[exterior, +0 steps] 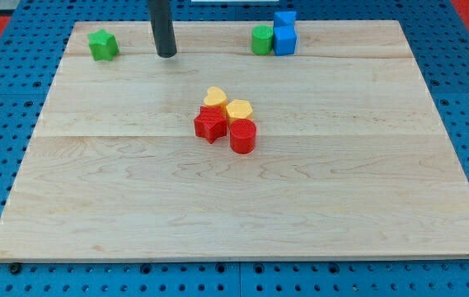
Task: Separate the green star and the blue triangle from the group of blocks
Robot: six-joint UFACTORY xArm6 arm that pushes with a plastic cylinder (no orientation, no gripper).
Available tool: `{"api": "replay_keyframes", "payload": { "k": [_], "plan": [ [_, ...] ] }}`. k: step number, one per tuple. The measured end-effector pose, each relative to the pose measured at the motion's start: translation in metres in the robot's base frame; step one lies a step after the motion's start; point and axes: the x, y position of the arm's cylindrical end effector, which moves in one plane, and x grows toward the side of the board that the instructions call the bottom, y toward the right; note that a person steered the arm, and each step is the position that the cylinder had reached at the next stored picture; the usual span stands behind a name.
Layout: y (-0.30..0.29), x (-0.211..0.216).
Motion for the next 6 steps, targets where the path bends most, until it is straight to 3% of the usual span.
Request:
{"api": "replay_keyframes", "payload": {
  "k": [2,3,4,6],
  "plan": [
    [-0.026,-0.009],
    [-0.043,-0.044],
    [-0.015,-0.078],
    [0.007,-0.076]
  ]
}}
